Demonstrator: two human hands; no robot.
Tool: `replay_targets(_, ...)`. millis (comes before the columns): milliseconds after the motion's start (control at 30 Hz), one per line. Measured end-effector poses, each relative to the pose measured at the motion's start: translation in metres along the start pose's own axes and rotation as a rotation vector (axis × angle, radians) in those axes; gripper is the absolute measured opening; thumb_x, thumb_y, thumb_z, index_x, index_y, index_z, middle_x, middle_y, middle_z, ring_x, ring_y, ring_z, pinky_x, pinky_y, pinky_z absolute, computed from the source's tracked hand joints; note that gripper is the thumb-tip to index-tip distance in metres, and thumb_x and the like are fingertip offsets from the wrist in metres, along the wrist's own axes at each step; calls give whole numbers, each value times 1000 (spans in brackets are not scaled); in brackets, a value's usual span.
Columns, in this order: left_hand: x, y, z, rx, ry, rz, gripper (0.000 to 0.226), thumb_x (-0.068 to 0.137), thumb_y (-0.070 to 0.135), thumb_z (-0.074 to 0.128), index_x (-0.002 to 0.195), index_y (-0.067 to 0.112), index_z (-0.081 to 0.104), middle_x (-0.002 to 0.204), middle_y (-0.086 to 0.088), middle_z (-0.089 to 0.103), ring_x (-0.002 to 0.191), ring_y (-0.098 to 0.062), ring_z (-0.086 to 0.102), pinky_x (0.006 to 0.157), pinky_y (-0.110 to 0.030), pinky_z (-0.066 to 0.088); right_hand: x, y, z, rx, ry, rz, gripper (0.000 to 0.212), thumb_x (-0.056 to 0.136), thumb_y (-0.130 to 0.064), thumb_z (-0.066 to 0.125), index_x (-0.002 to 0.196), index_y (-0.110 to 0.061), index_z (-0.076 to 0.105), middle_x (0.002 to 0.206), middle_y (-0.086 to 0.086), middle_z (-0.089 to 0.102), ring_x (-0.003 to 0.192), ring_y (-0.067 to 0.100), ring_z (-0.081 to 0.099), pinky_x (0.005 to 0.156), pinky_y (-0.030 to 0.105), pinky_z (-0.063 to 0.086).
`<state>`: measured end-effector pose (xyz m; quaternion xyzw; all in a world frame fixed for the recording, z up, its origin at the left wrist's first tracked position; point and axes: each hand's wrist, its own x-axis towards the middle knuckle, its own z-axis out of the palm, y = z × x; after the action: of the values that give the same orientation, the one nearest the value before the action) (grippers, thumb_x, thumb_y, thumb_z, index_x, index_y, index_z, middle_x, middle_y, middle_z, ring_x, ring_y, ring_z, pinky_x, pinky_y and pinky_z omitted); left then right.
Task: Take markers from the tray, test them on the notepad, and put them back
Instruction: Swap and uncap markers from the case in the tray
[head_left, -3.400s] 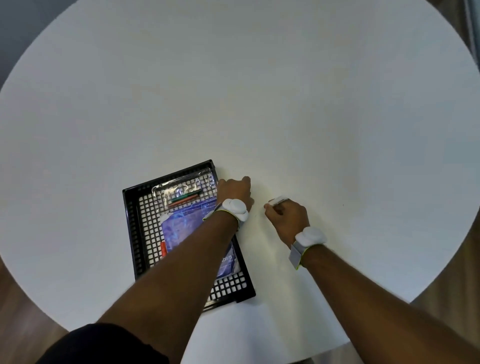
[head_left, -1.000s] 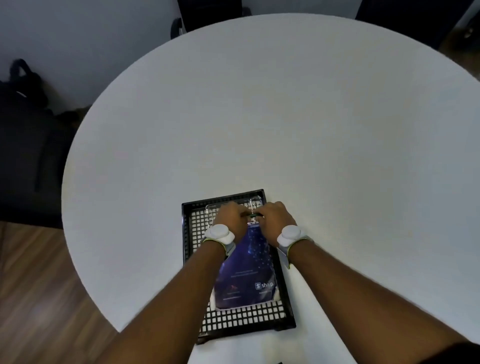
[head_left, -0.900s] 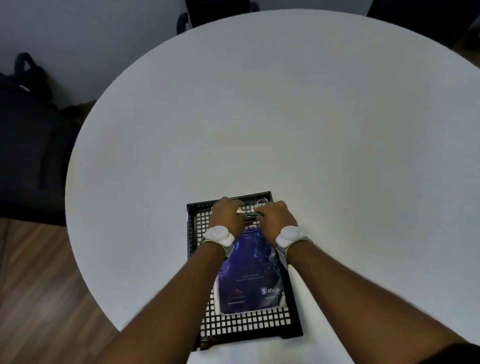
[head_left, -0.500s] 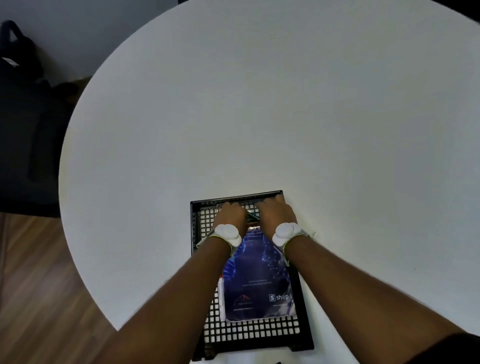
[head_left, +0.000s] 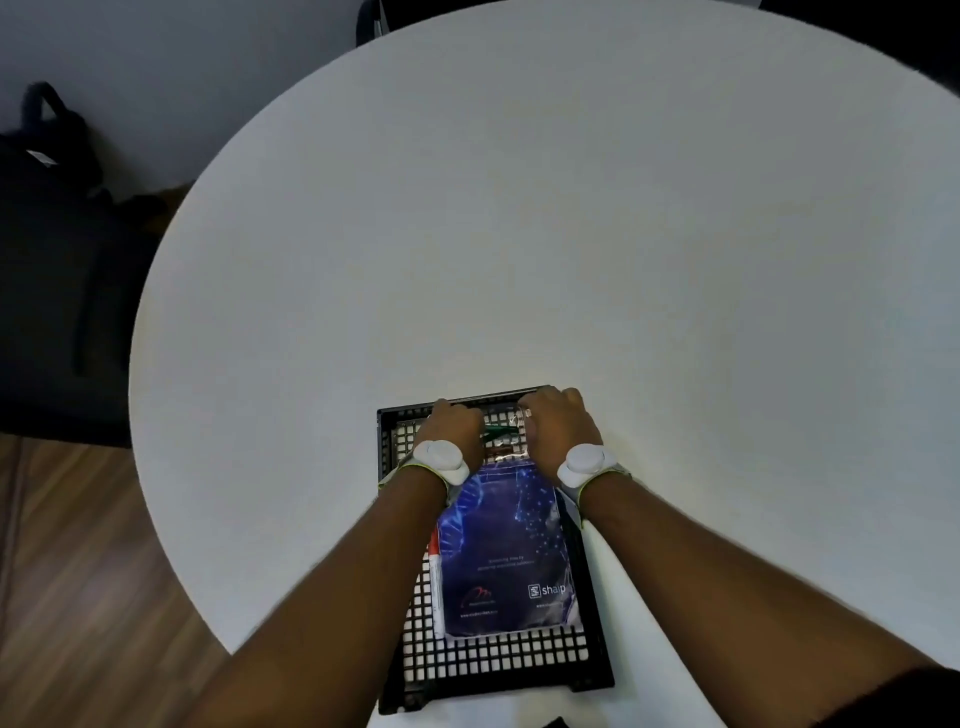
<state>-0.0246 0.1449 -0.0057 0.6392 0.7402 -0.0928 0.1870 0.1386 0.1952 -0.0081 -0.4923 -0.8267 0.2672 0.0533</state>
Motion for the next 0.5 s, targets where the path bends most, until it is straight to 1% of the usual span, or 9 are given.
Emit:
replay_targets(100, -10, 9, -7, -25, -7, -27, 33, 80, 6, 56, 111, 7, 66, 110, -19, 65, 106, -39, 56, 85, -42, 53, -17, 12, -4, 17, -13, 30, 34, 87, -9, 53, 118, -20, 61, 121, 4, 59, 116, 28, 47, 87, 43, 51)
replay_targets(167, -17, 20, -9, -87, -3, -49, 38, 80, 8, 60, 118, 8, 64, 117, -18, 61, 108, -39, 57, 88, -44, 53, -30, 23, -8, -18, -25, 47, 31, 87, -12, 54, 115, -22, 62, 120, 3, 58, 116, 28, 48, 87, 41, 51)
replay_targets(233, -20, 31, -10, -196, 25, -72, 37, 81, 9, 61, 118, 10, 63, 117, -17, 59, 105, -38, 59, 87, -42, 52, -40, 34, -9, -20, -56, 79, 33, 86, -10, 52, 114, -21, 64, 120, 5, 57, 118, 29, 47, 89, 41, 50)
replay_targets(300, -26, 47, -9, -323, 58, -85, 26, 83, 6, 57, 108, 7, 62, 107, -15, 60, 94, -36, 60, 73, -36, 49, -56, 48, -9, -64, -144, 129, 41, 84, -7, 52, 122, -19, 61, 127, 8, 54, 123, 29, 43, 93, 41, 49)
replay_targets(367, -33, 61, -8, -425, 62, -87, 11, 86, 6, 52, 97, 6, 55, 90, -14, 58, 79, -31, 56, 61, -32, 39, -73, 64, -3, -172, -242, 165, 47, 84, -12, 54, 130, -21, 56, 134, 8, 47, 126, 30, 40, 94, 41, 49)
replay_targets(400, -36, 67, -6, -482, 57, -80, 16, 87, 7, 51, 103, 7, 53, 86, -14, 58, 75, -29, 54, 60, -32, 38, -80, 71, 2, -210, -261, 180, 47, 84, -16, 54, 131, -22, 54, 136, 9, 44, 126, 31, 39, 93, 41, 50)
replay_targets(433, -40, 73, -4, -546, 50, -69, 32, 88, 8, 52, 120, 9, 49, 86, -16, 62, 73, -29, 55, 61, -32, 40, -87, 76, 7, -223, -258, 192, 46, 83, -18, 54, 129, -22, 54, 137, 9, 41, 125, 31, 38, 91, 40, 50)
replay_targets(467, -43, 77, -3, -605, 51, -57, 49, 88, 8, 52, 136, 13, 39, 87, -18, 65, 71, -29, 57, 62, -33, 44, -91, 77, 11, -231, -243, 196, 44, 82, -19, 53, 126, -22, 54, 138, 9, 40, 124, 31, 38, 87, 39, 50)
replay_targets(500, -47, 81, 0, -650, 60, -51, 62, 88, 7, 53, 145, 18, 29, 86, -18, 67, 71, -31, 60, 64, -35, 48, -95, 78, 15, -245, -227, 198, 42, 82, -19, 53, 124, -21, 55, 137, 9, 39, 122, 31, 38, 84, 36, 49)
